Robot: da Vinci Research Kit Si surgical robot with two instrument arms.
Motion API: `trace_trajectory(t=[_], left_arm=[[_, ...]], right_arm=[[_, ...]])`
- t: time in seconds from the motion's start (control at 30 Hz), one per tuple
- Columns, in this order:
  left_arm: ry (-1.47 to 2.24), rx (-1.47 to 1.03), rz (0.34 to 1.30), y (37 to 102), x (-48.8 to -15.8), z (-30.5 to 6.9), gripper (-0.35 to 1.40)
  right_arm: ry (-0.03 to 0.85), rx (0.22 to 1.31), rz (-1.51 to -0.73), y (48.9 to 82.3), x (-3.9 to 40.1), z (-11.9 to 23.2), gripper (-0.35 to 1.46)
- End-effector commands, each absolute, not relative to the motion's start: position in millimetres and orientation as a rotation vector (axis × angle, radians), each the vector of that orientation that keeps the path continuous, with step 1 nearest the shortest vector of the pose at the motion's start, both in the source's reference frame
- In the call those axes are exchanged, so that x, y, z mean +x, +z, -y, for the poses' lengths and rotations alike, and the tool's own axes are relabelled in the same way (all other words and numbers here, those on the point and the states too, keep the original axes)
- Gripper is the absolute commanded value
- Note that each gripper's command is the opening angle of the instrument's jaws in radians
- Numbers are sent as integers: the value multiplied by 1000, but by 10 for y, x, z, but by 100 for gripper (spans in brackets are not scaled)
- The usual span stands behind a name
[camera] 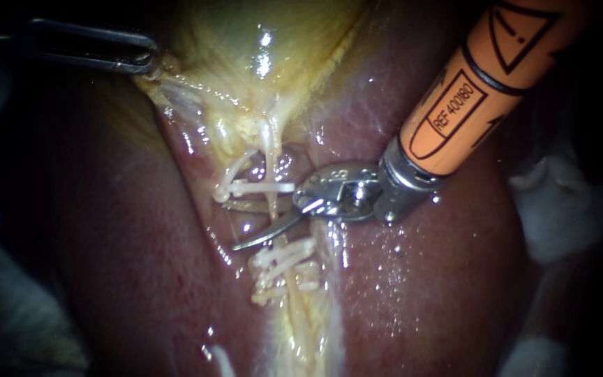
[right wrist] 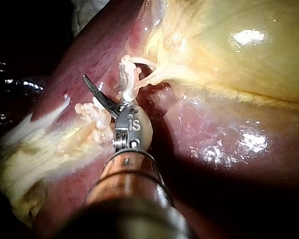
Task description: Go to the cutting position right tube
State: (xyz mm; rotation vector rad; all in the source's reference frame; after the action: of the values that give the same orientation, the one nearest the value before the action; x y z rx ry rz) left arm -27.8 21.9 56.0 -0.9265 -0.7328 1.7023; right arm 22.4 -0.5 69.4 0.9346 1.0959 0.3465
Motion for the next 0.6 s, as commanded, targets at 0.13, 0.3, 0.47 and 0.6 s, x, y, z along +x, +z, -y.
trace_trajectory(t=[0.13, 0.3, 0.47, 0.6], left_arm=[[1702, -926, 733, 561, -278, -219, -35], [1702, -926, 733, 561, -278, -219, -35], [1702, -926, 733, 561, -278, -219, -35], [1702, -926, 733, 561, -278, -219, -35]], right_arm=[[365, 952, -1116, 694, 224, 5, 138], [399, 996, -1160, 687, 224, 12, 138], [391, 1065, -1193, 673, 227, 20, 138], [383, 1119, -1223, 660, 230, 20, 138]])
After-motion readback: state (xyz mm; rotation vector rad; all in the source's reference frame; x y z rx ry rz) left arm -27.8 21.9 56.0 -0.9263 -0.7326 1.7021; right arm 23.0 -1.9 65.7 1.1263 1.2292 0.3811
